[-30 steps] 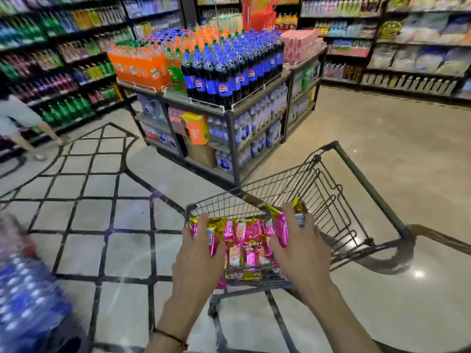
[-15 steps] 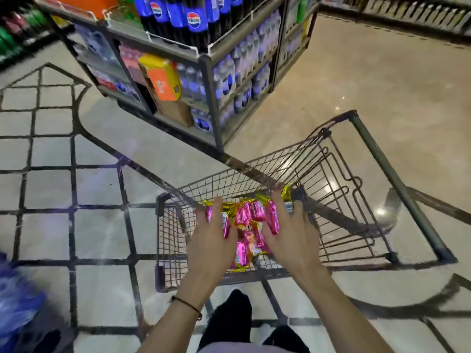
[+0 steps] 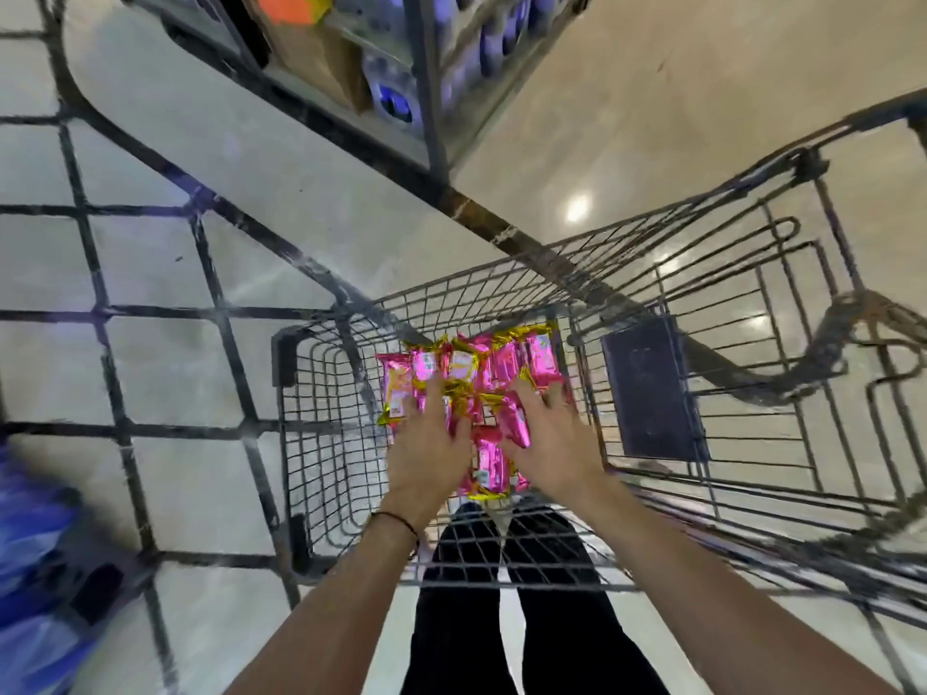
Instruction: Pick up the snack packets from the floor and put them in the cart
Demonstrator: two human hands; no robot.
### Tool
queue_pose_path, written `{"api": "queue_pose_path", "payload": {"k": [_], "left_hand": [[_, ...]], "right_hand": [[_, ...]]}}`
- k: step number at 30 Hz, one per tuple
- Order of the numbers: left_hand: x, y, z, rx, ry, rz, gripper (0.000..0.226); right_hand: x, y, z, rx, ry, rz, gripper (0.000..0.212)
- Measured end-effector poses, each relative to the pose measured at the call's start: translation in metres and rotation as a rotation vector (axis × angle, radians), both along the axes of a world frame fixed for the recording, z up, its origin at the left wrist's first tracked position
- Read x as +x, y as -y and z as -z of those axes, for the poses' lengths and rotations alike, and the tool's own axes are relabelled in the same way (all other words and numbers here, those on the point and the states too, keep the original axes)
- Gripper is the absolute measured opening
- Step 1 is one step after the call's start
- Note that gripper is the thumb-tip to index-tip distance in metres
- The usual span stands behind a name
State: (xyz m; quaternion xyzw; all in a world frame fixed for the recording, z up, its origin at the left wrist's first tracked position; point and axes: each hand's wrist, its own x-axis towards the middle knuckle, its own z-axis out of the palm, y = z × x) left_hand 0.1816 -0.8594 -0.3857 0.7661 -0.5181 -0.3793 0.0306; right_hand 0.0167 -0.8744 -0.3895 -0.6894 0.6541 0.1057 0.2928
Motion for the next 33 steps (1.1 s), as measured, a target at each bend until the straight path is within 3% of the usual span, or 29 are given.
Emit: {"api": "queue_pose_path", "payload": {"k": [7, 16, 27, 33], "left_hand": [[0.020, 0.023, 0.111, 0.148, 0.099, -0.051, 0.075], [0.033, 0.008, 0.198, 0.098, 0.152, -0.078, 0.076], [0.024, 0.004, 0.201, 0.036, 0.173, -0.094, 0.078], [0.027, 0.001, 0.178, 0.084, 0.183, -0.114, 0.083]], "right_hand": [[0.000, 0.026, 0.114, 0.128, -0.053, 0.042, 0.077], [0.025, 0.023, 0.221, 0.124, -0.095, 0.169, 0.076], [0.023, 0.018, 0.223, 0.102, -0.093, 0.143, 0.089], [0.012, 0.017, 0.183, 0.092, -0.105, 0.095, 0.083]]}}
